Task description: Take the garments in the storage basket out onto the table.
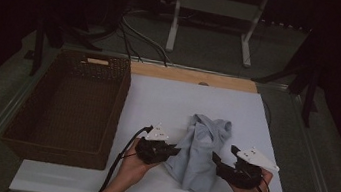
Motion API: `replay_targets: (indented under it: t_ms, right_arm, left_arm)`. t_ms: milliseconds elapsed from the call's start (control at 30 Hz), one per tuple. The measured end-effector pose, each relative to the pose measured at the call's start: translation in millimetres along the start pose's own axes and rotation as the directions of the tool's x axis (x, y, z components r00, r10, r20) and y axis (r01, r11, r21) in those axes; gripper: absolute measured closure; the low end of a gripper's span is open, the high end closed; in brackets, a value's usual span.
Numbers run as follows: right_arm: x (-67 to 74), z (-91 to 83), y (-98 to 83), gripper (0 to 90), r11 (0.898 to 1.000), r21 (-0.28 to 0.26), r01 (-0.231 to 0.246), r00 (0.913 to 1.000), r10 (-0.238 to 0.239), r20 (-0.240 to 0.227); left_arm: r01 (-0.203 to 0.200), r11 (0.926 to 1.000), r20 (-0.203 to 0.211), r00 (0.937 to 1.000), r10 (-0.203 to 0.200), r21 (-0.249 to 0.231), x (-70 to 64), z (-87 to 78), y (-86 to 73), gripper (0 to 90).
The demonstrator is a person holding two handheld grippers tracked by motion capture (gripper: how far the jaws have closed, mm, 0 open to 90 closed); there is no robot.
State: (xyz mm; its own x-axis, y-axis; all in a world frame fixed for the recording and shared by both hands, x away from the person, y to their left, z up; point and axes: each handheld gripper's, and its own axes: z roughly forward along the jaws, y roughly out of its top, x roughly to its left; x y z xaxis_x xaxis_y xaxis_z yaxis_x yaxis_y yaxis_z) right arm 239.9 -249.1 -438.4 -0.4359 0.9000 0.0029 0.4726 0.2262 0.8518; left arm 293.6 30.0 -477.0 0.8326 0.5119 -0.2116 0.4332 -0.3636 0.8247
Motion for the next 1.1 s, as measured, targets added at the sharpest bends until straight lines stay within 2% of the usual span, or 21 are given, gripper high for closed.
replay_targets:
  t_ms: [333, 533, 733, 833, 967, 1100]
  right_arm:
    - [17.1, 17.1, 16.4, 29.0, 1.0, -0.003, 0.028, 0.9985, -0.028, -0.047]
    - [28.8, 26.3, 23.4, 33.5, 0.999, 0.001, 0.044, 0.996, -0.044, -0.078]
    - [34.1, 39.3, 25.4, 45.4, 0.998, 0.027, 0.051, 0.993, -0.047, -0.108]
    - [34.6, 43.2, 24.0, 61.5, 0.996, 0.054, 0.069, 0.9907, -0.063, -0.121]
    - [32.6, 39.4, 21.7, 77.4, 0.994, 0.063, 0.088, 0.9876, -0.079, -0.136]
    - [26.0, 29.5, 19.2, 82.7, 0.995, 0.043, 0.086, 0.9906, -0.081, -0.11]
  left_arm:
    - [-0.016, 0.9999, 0.007, 0.9998, 0.016, -0.006, -4.5, -4.4, 1.0, 86.0]
    - [-0.029, 0.9995, 0.01, 0.9995, 0.029, -0.011, -7.5, -5.1, 2.8, 86.0]
    - [-0.032, 0.9993, 0.012, 0.9994, 0.032, -0.017, -8.8, -7.1, 3.8, 86.0]
    - [-0.03, 0.9993, 0.009, 0.9995, 0.03, -0.021, -8.4, -8.6, 3.6, 86.0]
    - [-0.027, 0.9994, 0.006, 0.9996, 0.027, -0.019, -8.0, -9.9, 2.8, 86.0]
    - [-0.029, 0.9994, 0.0, 0.9996, 0.029, -0.02, -7.3, -11.6, 2.1, 86.0]
